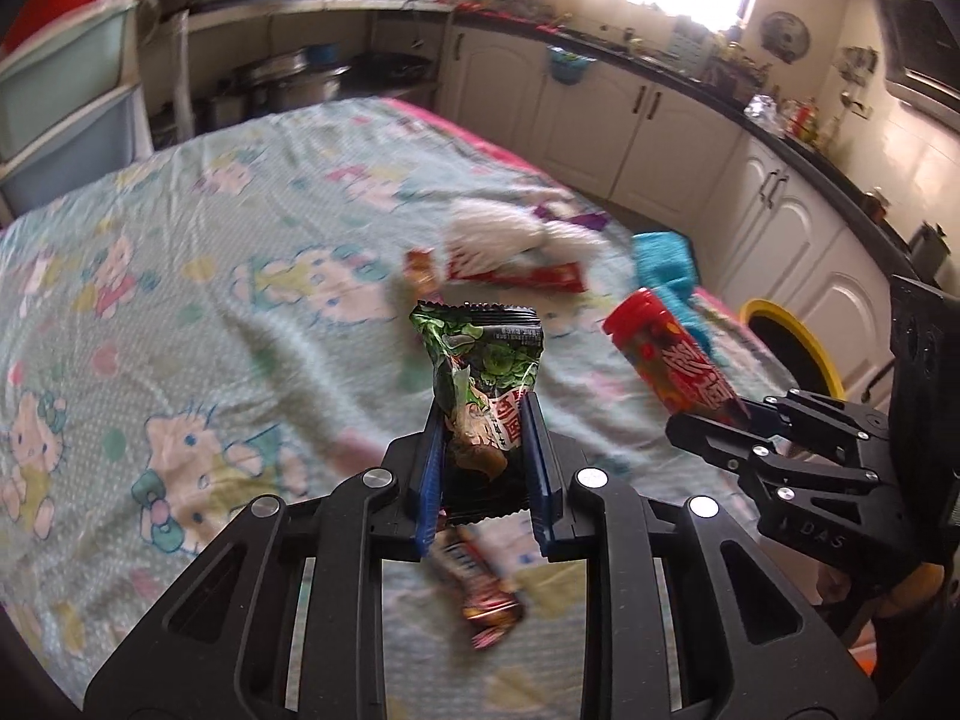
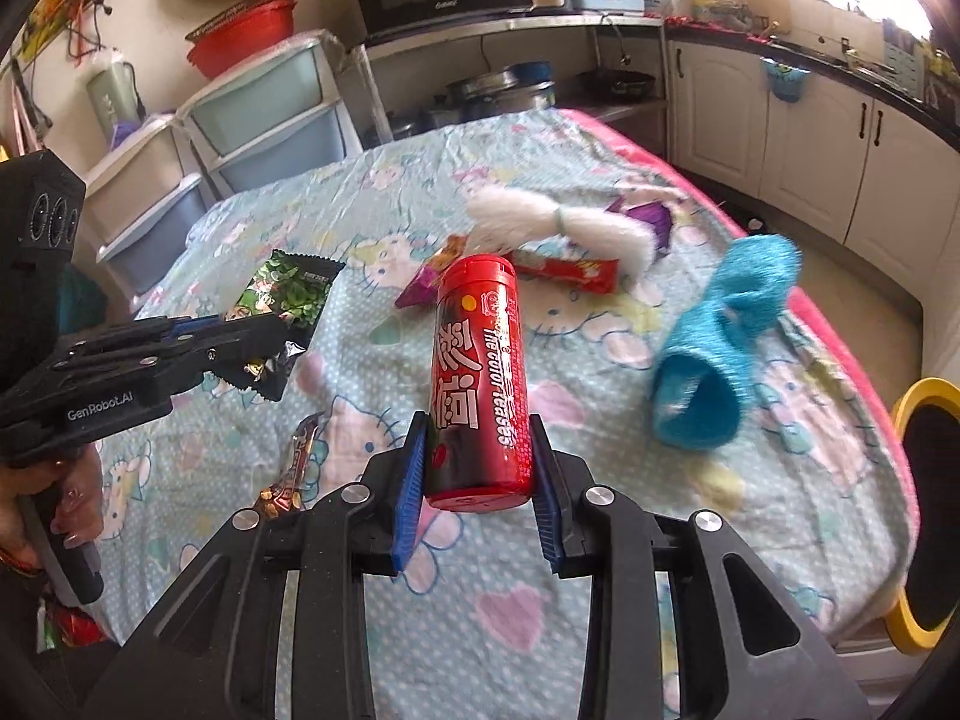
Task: Collect trash
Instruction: 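Lift the red tube and green bag and carry them over the bin, then open both tools to drop the tube and bag into the bin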
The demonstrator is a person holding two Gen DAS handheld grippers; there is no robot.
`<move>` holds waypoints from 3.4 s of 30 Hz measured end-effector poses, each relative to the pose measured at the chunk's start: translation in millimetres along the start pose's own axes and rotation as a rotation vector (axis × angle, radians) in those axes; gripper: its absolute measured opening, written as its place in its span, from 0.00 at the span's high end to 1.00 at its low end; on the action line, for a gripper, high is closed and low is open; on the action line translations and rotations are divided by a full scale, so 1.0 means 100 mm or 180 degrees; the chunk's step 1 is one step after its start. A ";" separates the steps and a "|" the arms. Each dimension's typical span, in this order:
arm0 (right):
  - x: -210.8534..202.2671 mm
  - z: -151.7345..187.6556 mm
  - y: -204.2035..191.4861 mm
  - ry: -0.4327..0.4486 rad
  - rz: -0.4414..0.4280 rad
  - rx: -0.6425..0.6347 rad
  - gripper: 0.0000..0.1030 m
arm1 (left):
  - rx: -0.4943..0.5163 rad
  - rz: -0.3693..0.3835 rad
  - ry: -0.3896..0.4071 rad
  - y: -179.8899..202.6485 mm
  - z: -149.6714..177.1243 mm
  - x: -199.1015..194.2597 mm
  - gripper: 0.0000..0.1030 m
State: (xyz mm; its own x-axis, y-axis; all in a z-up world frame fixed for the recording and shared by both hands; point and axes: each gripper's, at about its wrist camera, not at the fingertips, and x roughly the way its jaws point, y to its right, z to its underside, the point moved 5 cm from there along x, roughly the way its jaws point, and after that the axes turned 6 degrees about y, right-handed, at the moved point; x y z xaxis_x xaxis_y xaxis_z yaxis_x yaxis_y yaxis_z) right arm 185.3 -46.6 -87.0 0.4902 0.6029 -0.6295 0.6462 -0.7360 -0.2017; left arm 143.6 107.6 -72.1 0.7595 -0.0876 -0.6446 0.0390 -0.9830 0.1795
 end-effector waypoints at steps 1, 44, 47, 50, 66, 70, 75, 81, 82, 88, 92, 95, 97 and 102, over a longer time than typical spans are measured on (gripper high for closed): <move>-0.03 -0.01 0.02 0.0020 0.0010 0.0010 0.71 | 0.0021 0.0026 0.0017 0.05 -0.03 0.00 0.83; -1.55 -0.26 1.73 0.0887 0.1041 0.0662 0.71 | 0.0732 0.0973 0.0273 2.12 -0.92 0.49 0.85; -1.68 -0.24 1.86 0.0952 0.1123 0.0738 0.71 | 0.0779 0.1038 0.0277 2.26 -0.95 0.50 0.85; -1.79 -0.22 2.02 0.1001 0.1204 0.0804 0.71 | 0.0812 0.1122 0.0270 2.46 -0.99 0.54 0.85; -2.39 0.12 2.93 0.1215 0.1713 0.1311 0.71 | 0.0922 0.1447 -0.0086 3.31 -0.89 1.13 0.85; -2.39 0.27 3.11 0.1159 0.1816 0.1435 0.71 | 0.0894 0.1476 -0.0227 3.47 -0.86 1.36 0.85; -2.26 0.42 3.21 0.1024 0.1952 0.1466 0.71 | 0.0938 0.1527 -0.0391 3.70 -0.77 1.62 0.85; -2.08 0.61 3.39 0.0863 0.1991 0.1601 0.71 | 0.0905 0.1581 -0.0652 3.83 -0.60 1.93 0.84; -2.04 0.65 3.42 0.0824 0.2004 0.1618 0.71 | 0.0903 0.1585 -0.0693 3.84 -0.56 1.98 0.84; -1.83 0.85 3.50 0.0660 0.1995 0.1741 0.71 | 0.0943 0.1569 -0.0842 3.87 -0.44 2.18 0.84; -1.71 0.92 3.55 0.0563 0.1972 0.1787 0.71 | 0.0923 0.1607 -0.0936 3.88 -0.38 2.30 0.82; -1.61 0.97 3.59 0.0455 0.1948 0.1777 0.69 | 0.0887 0.1616 -0.0990 3.87 -0.36 2.38 0.72; -1.57 1.01 3.63 0.0390 0.2013 0.1807 0.62 | 0.0836 0.1606 -0.1037 3.82 -0.35 2.42 0.56; -1.58 1.09 3.67 0.0394 0.2012 0.1924 0.55 | 0.0833 0.1519 -0.1019 3.71 -0.35 2.42 0.50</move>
State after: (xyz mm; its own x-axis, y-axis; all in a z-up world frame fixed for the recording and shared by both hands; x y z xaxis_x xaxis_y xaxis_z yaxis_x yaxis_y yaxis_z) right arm 281.2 -445.6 -143.1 0.7337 0.0311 -0.6788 -0.1700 -0.9588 -0.2276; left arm 364.5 -272.9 -135.1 0.4206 -0.5305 -0.7360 -0.4470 -0.8271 0.3407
